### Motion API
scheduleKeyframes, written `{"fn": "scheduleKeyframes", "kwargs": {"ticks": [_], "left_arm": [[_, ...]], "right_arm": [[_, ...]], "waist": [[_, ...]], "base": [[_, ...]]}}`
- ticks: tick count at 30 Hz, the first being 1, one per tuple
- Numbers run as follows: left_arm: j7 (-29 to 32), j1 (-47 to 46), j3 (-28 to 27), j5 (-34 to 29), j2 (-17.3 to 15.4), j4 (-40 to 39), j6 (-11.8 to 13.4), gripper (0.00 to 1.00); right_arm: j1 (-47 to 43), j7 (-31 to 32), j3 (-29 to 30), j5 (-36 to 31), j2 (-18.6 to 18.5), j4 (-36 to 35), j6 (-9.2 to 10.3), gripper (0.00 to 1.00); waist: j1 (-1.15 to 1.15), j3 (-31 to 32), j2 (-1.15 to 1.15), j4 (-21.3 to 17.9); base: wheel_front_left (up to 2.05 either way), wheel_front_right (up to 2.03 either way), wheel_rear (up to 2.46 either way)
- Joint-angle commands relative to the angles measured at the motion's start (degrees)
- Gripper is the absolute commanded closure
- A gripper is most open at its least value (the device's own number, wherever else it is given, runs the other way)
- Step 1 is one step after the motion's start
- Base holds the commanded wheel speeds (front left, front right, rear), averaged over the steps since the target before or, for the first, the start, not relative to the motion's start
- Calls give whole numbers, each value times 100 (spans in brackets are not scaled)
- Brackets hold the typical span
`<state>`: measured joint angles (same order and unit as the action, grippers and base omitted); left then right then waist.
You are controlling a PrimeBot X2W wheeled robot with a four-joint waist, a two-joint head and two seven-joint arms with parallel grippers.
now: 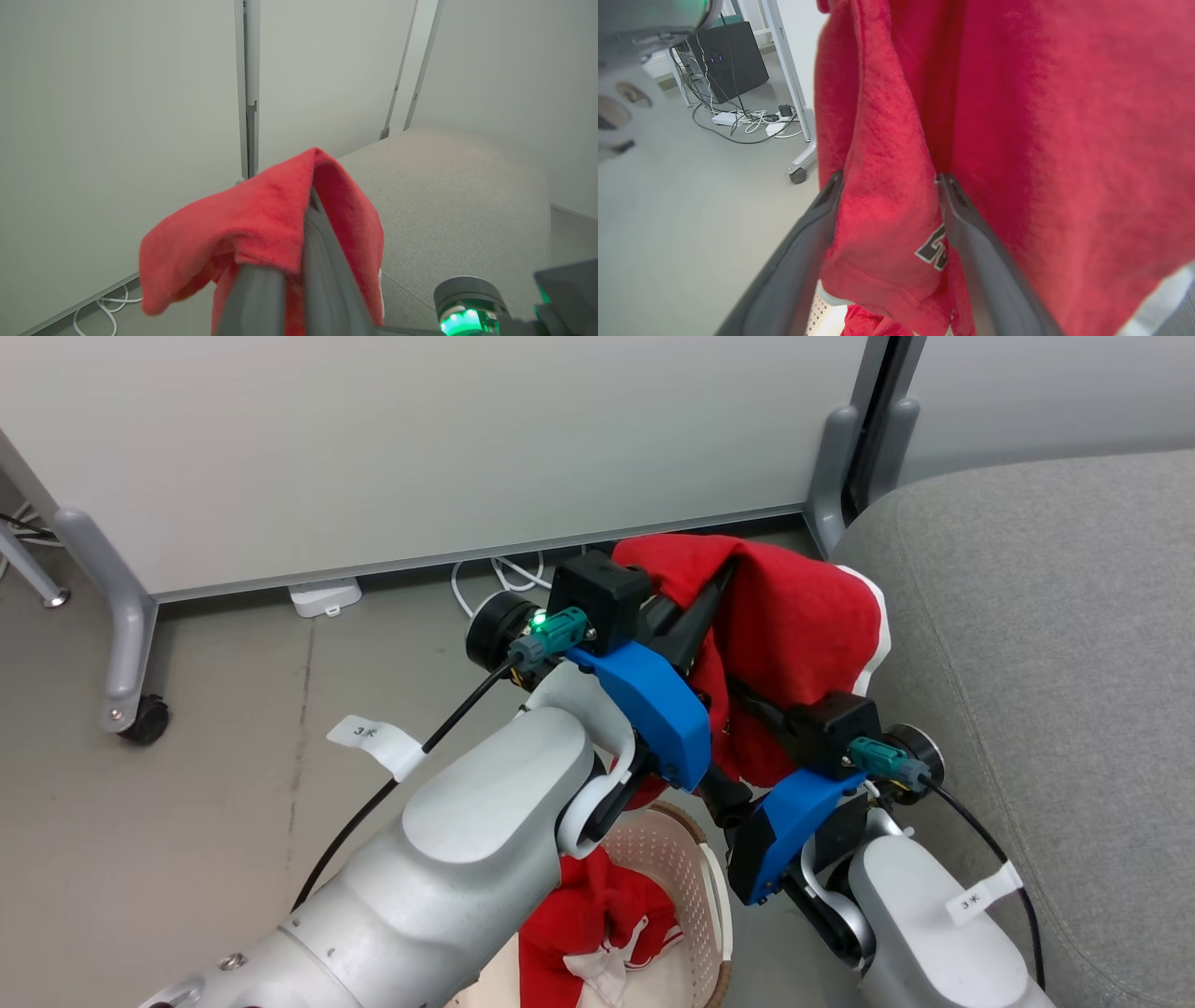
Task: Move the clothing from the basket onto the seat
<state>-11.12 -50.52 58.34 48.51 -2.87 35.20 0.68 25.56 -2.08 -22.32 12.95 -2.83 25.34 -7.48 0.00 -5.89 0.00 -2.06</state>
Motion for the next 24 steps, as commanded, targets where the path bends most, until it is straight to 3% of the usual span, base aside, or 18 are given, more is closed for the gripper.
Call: {"fn": "scheduleKeyframes", "kwargs": {"ticks": [1, 7, 8, 9, 24], "left_arm": [[-41, -101, 36, 54, -5, 14, 31, 100], [-75, -167, 160, 200, -4, 24, 37, 100], [-79, -170, 189, 228, -5, 25, 38, 100], [-84, -172, 217, 245, -4, 27, 43, 100], [-171, -132, 422, 542, -4, 225, 70, 100]], "right_arm": [[160, 32, -37, 4, -11, 139, -3, 0], [507, 12, -354, 175, -12, 616, -3, 2], [545, -1, -388, 210, -12, 695, -3, 58], [590, -37, -421, 217, -12, 758, -3, 100], [536, -336, -757, 641, -11, 1359, -3, 100]], "waist": [[0, 3, 0, 15], [0, 15, 0, 49], [0, 22, 0, 57], [0, 28, 0, 63], [0, 235, 0, 4]], "base": [[0, 0, 0], [0, 0, 0], [0, 0, 0], [0, 0, 0], [0, 0, 0]]}}
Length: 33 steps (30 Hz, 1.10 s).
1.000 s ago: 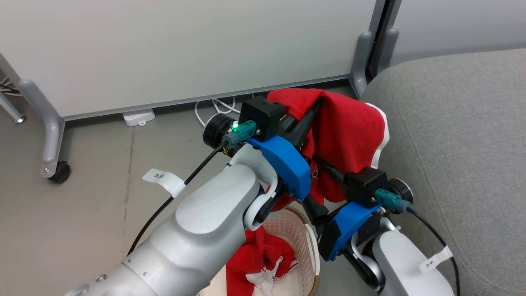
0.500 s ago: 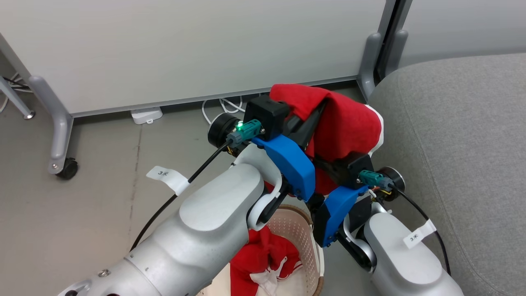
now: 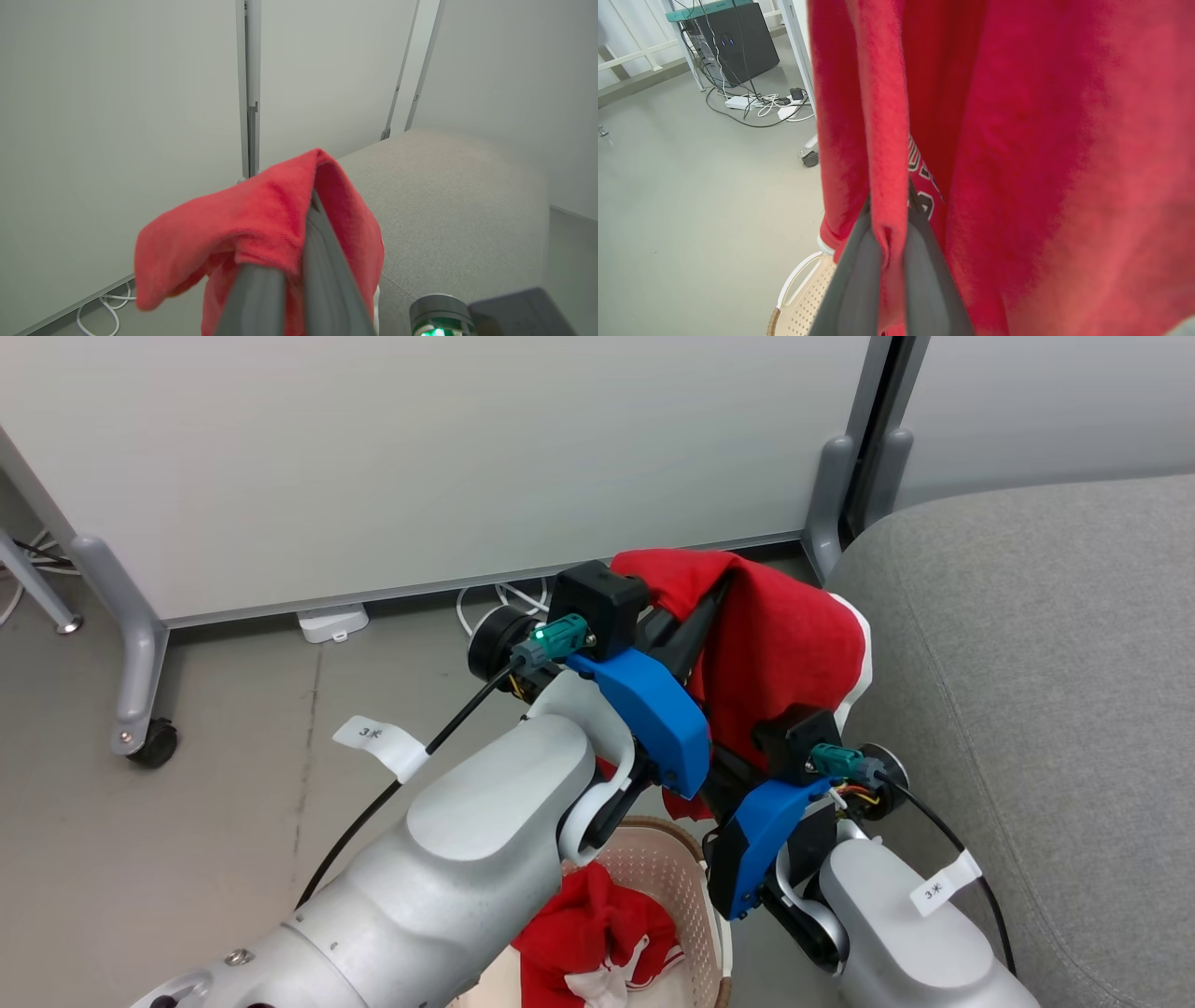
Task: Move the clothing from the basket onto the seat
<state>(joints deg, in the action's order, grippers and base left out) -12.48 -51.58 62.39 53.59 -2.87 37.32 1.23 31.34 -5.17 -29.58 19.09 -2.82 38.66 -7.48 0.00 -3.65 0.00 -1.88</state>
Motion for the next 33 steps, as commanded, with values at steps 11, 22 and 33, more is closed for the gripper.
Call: {"fn": "scheduleKeyframes", "kwargs": {"ticks": [11, 22, 33], "left_arm": [[2, -57, 172, 105, -5, 169, -15, 0], [21, 54, 235, 176, -34, 313, -64, 0], [-266, 788, -64, -26, -656, -45, -17, 0]], "right_arm": [[-41, -101, -105, 134, -13, 127, -3, 100], [43, -164, -76, 147, -14, 190, -3, 100], [-37, -289, 155, -26, -13, 182, -3, 100]], "waist": [[0, 42, 0, -92], [0, 35, 0, -90], [0, 98, 0, -207]], "base": [[0, 0, 0], [0, 0, 0], [0, 0, 0]]}}
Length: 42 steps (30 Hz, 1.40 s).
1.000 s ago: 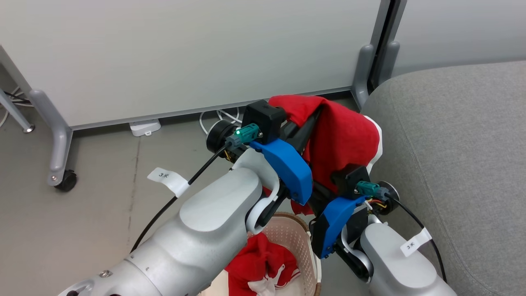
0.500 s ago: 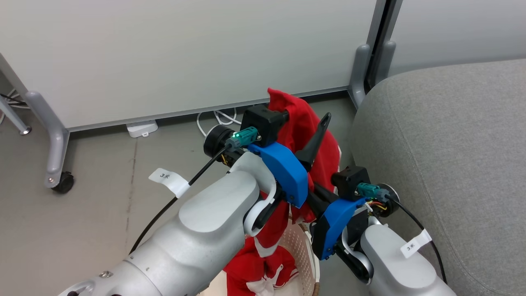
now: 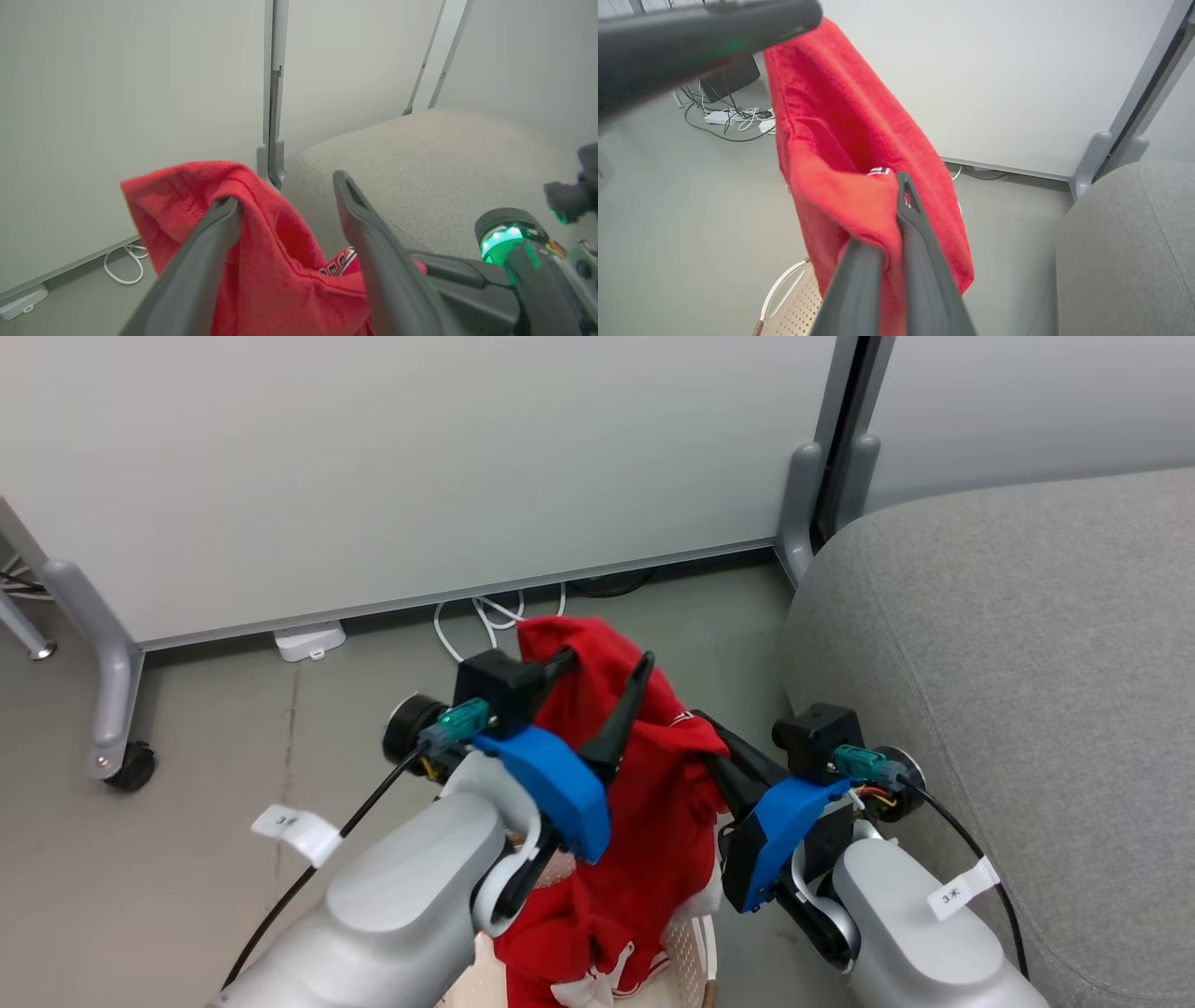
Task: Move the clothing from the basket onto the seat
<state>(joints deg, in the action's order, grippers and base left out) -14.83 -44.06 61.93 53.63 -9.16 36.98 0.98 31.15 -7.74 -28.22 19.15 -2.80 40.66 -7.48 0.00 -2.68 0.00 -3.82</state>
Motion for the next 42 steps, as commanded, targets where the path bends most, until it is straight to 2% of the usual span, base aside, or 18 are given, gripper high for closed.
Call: {"fn": "scheduleKeyframes", "kwargs": {"ticks": [1, 10, 16, 20, 27, 33, 42], "left_arm": [[-39, 150, -72, -81, -119, -96, 13, 0], [-43, 1656, -1260, -938, -927, -1569, 233, 0], [-43, 2631, -2143, -1663, -1166, -2382, 218, 0], [-44, 3174, -2762, -2127, -1137, -2774, 97, 0], [-44, 3786, -3652, -2723, -856, -3111, -221, 0], [-45, 3903, -3989, -3097, -671, -3026, -505, 0], [-45, 3957, -4219, -3388, -438, -2872, -701, 0]], "right_arm": [[-34, -46, 55, -58, -15, -35, -3, 100], [-178, -70, 442, -315, -15, -348, -3, 100], [-331, 43, 602, -475, -15, -615, -3, 100], [-406, 129, 655, -532, -15, -820, -3, 100], [-479, 245, 731, -652, -14, -1146, -3, 100], [-601, 292, 810, -646, -14, -1359, -3, 100], [-726, 337, 859, -697, -13, -1482, -3, 100]], "waist": [[0, 7, 0, -39], [0, -13, 0, -366], [0, -58, 0, -644], [0, -109, 0, -919], [0, -205, 0, -1501], [0, -253, 0, -2021], [0, -299, 0, -2563]], "base": [[0, 0, 0], [0, 0, 0], [0, 0, 0], [0, 0, 0], [0, 0, 0], [0, 0, 0], [0, 0, 0]]}}
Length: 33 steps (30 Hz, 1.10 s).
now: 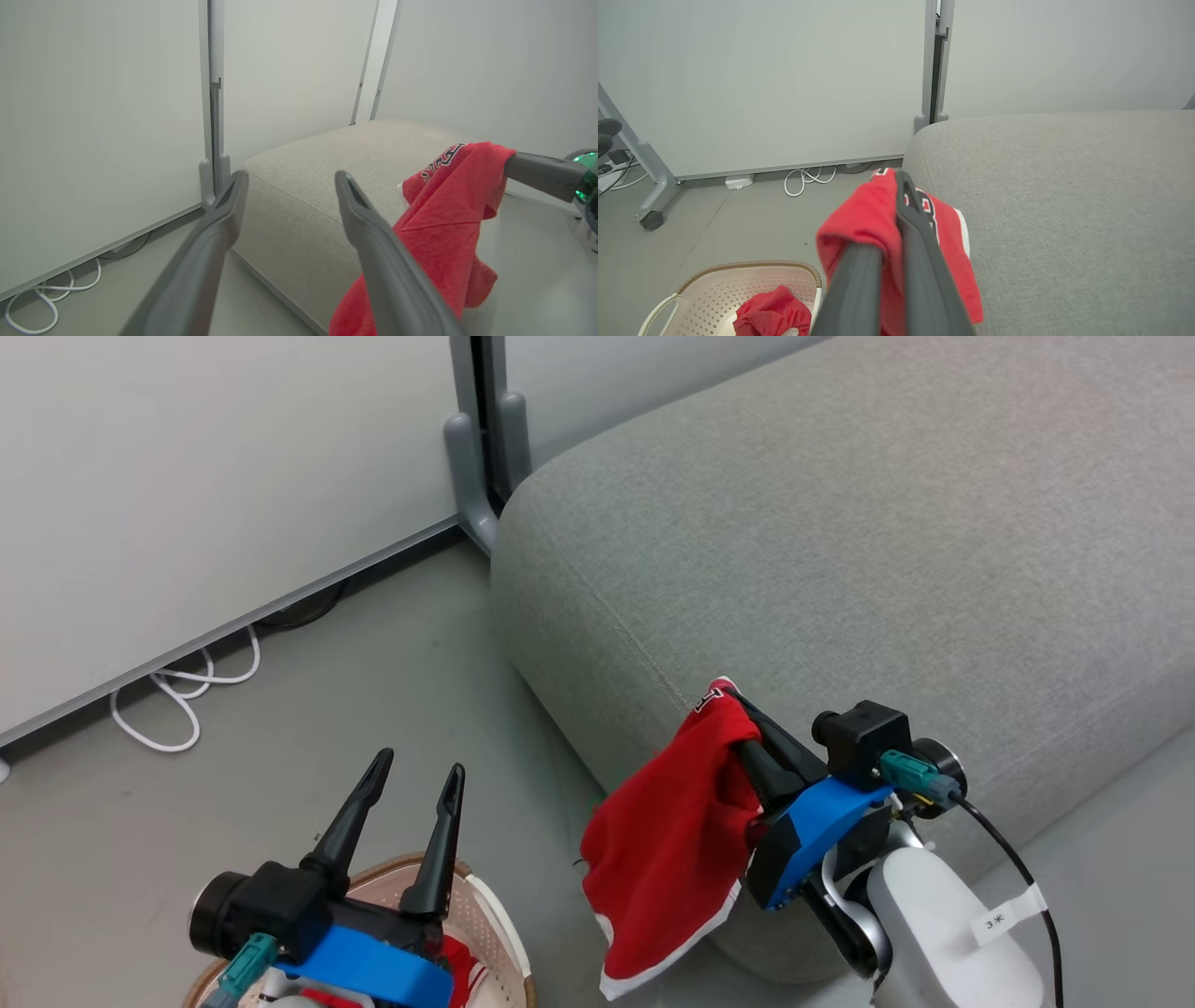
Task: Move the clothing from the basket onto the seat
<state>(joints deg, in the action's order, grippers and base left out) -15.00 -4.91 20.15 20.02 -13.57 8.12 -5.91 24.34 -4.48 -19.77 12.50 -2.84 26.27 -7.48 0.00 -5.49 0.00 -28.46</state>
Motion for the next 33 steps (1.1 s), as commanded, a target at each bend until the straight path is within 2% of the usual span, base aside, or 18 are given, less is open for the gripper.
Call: {"fn": "scheduleKeyframes", "kwargs": {"ticks": [1, 10, 17, 24, 26, 27, 28, 33], "left_arm": [[-27, 45, -63, -52, 22, 23, -27, 0], [-28, 1, -122, -184, 112, 78, -121, 0], [-28, -195, -116, -258, 127, 51, -148, 0], [-28, -499, -58, -347, -45, -57, -158, 0], [-27, -611, -48, -384, -135, -130, -160, 0], [-28, -727, -55, -419, -222, -220, -162, 0], [-28, -727, -55, -419, -222, -220, -162, 0], [-24, -1071, 101, -549, -398, -383, -151, 0]], "right_arm": [[-56, 1, 35, -36, -8, -55, -3, 100], [-80, 27, 208, -54, -8, -153, -3, 100], [261, 82, 579, -160, -5, -239, -3, 100], [1053, 218, 1238, -118, -21, -367, -3, 100], [1392, 293, 1539, -110, -119, -428, -3, 100], [1779, 378, 1849, -68, -287, -476, -3, 100], [1779, 378, 1849, -68, -287, -476, -3, 100], [2647, 513, 2693, 19, -914, -605, -3, 100]], "waist": [[0, -19, 0, -126], [0, -92, 0, -156], [0, -428, 0, 96], [0, -989, 0, 406], [0, -1231, 0, 499], [0, -1496, 0, 587], [0, -1496, 0, 587], [0, -2145, 0, 883]], "base": [[0, 0, 0], [0, 0, 0], [0, 0, 0], [0, 0, 0], [0, 0, 0], [0, 0, 0], [0, 0, 0], [0, 0, 0]]}}
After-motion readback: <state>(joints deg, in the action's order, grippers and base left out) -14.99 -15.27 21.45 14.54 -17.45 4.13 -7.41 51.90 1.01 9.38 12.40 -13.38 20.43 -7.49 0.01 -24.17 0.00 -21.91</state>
